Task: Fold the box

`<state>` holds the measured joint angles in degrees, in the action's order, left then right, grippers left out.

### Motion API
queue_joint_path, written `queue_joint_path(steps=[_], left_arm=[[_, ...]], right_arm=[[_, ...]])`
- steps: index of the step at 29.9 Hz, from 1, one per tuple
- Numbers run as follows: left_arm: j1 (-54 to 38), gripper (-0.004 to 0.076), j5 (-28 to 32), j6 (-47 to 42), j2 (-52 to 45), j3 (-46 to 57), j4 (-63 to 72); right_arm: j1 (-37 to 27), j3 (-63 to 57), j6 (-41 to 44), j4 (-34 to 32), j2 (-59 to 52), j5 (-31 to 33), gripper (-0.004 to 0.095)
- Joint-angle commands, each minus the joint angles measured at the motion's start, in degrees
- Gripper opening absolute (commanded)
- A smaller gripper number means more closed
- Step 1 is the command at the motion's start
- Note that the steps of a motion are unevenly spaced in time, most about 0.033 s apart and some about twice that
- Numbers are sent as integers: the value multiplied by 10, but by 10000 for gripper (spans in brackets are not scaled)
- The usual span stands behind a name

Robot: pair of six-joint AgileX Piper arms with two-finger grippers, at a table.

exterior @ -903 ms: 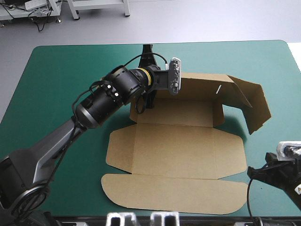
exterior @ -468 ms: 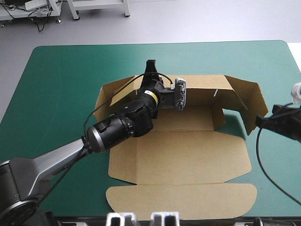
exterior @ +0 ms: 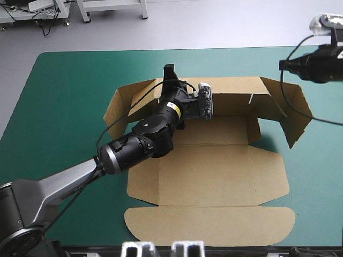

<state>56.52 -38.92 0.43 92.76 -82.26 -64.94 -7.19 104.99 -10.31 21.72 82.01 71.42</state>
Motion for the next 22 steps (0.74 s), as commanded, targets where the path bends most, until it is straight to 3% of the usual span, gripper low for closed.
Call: queue_joint_path(steps=[1, 7, 15, 22], left_arm=[[4, -10, 20, -19, -29, -15, -42], [4, -10, 20, -31, -29, 12, -58], [4, -10, 23, -64, -26, 33, -89], [4, -10, 10, -75, -9, 33, -105]], right_arm=[[1, 86, 3, 40, 61, 1, -20], [1, 130, 17, 55, 155, 1, -20], [1, 127, 18, 37, 198, 2, -20], [1, 30, 4, 17, 183, 3, -20]])
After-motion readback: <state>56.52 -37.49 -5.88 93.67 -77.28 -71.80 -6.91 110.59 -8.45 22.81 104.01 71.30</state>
